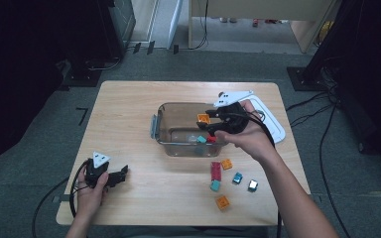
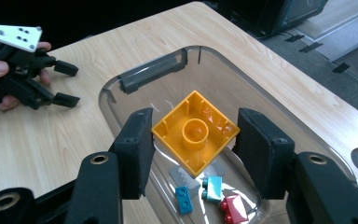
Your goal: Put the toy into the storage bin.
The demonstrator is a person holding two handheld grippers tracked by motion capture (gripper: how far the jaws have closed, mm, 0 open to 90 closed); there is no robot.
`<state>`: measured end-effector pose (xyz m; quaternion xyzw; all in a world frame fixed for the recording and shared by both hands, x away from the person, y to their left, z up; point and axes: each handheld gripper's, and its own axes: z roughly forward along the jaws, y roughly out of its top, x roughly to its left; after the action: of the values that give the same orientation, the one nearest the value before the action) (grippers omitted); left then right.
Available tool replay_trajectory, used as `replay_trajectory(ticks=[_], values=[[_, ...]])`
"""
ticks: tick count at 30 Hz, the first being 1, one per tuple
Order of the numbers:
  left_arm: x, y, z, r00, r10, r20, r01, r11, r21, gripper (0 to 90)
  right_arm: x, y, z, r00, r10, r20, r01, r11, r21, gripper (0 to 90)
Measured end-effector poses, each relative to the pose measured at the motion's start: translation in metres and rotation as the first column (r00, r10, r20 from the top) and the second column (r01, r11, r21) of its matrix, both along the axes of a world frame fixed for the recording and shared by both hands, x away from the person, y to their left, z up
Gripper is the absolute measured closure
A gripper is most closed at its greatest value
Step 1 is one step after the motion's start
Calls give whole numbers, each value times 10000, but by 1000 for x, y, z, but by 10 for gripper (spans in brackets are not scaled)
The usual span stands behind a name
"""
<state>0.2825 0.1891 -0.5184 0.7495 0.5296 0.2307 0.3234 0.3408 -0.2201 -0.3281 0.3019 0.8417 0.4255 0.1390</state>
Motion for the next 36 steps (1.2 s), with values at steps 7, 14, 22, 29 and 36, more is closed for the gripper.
replay_trajectory(ticks=[7,14,22,29,36], values=[[0,0,0,10000,7,7,-7,10000,-4,128,17,9,-11,9993,-121,-351,119,9999,-55,480],[0,0,0,10000,6,6,-6,10000,-2,128,31,18,-24,9965,-287,-779,274,9995,-176,481],[0,0,0,10000,0,1,0,10000,0,128,43,25,-36,9931,-401,-1099,367,9988,-322,480],[0,0,0,10000,4,-9,-4,10000,-3,128,53,29,-45,9878,-604,-1434,539,9974,-488,480],[0,0,0,10000,6,-6,-6,10000,-7,127,60,29,-51,9778,-906,-1890,835,9955,-455,479]])
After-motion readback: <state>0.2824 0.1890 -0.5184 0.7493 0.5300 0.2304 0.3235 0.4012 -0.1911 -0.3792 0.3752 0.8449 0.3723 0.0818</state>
